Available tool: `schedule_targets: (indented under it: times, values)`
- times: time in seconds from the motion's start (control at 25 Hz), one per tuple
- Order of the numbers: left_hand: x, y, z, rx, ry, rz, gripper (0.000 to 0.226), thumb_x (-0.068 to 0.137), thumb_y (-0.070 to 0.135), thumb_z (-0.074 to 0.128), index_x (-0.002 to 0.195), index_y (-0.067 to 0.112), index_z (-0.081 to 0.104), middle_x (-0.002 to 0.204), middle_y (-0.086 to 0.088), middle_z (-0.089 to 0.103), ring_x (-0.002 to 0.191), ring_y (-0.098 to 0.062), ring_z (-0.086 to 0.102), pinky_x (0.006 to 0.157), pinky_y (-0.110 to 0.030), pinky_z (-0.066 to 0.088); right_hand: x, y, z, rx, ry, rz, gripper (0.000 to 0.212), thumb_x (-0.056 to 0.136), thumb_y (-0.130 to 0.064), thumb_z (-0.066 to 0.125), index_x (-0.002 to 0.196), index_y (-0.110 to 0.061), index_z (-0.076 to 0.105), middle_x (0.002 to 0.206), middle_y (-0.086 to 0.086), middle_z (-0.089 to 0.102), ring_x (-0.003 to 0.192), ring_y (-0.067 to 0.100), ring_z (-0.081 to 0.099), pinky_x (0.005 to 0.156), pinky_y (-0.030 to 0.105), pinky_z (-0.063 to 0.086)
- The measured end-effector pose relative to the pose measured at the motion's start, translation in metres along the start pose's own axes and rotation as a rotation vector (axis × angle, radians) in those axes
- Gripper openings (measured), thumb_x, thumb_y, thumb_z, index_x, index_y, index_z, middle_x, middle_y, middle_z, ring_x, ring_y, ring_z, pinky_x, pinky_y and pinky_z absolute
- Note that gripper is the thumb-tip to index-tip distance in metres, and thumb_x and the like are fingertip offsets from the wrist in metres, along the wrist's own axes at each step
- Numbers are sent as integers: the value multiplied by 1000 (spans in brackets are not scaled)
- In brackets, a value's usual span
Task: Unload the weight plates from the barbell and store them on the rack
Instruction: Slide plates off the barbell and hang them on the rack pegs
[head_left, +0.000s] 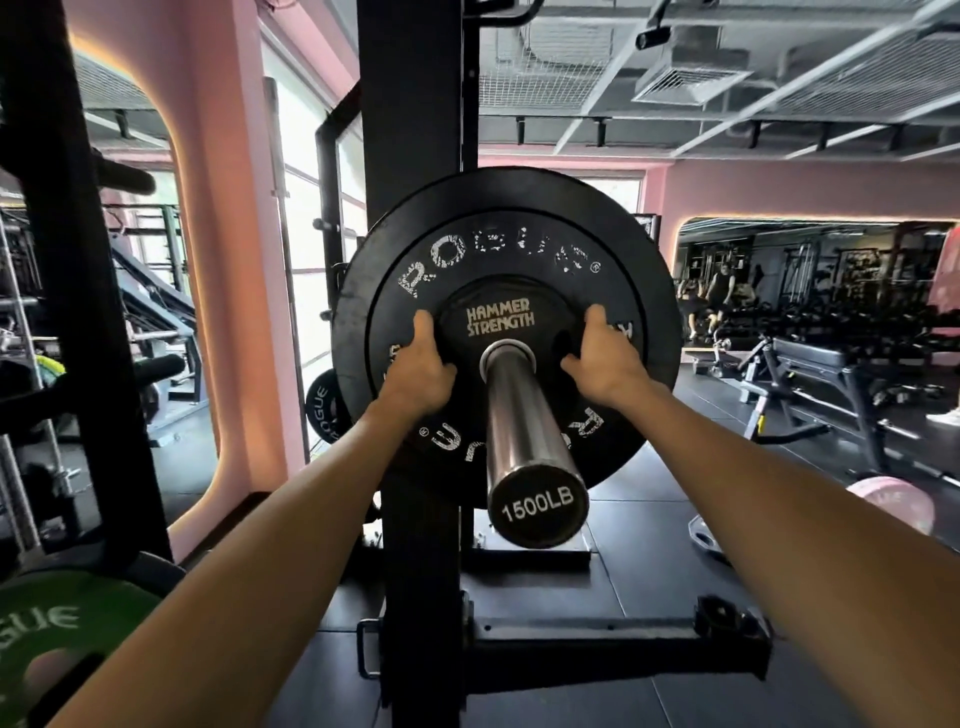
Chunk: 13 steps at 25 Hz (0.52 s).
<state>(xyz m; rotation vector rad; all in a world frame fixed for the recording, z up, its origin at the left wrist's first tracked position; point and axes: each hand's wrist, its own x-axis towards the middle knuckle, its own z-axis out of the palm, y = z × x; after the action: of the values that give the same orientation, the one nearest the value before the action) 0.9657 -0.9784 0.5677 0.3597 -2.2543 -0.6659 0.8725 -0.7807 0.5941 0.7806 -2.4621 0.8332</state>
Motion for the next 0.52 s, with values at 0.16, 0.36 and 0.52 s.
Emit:
schedule_targets:
  times: [0.16, 0.36, 0.52]
  values:
    - [-30, 13, -22, -29, -26, -57, 44, 83, 16, 61, 103, 19, 21, 99, -18, 57, 92, -39, 58, 75, -38, 41, -31, -5, -26, 15, -46, 17, 45, 84, -25, 66, 110, -9, 33, 97, 14, 56, 96, 38, 59, 74, 37, 43]
    - [-77, 38, -60, 73, -77, -139, 43, 82, 29, 64, 116, 10, 46, 110, -15, 64, 100, -37, 60, 88, -44, 49, -84, -18, -57, 2, -103, 30, 46, 81, -31, 66, 115, -10, 43, 109, 17, 62, 99, 37, 59, 85, 43, 51]
    - [-132, 59, -88, 101, -41, -96, 36, 85, 26, 59, 114, 8, 50, 107, -16, 64, 98, -37, 60, 87, -46, 50, -138, -32, -82, -69, -18, 11, 44, 88, -29, 58, 122, -5, 41, 108, 23, 62, 98, 41, 60, 79, 40, 48]
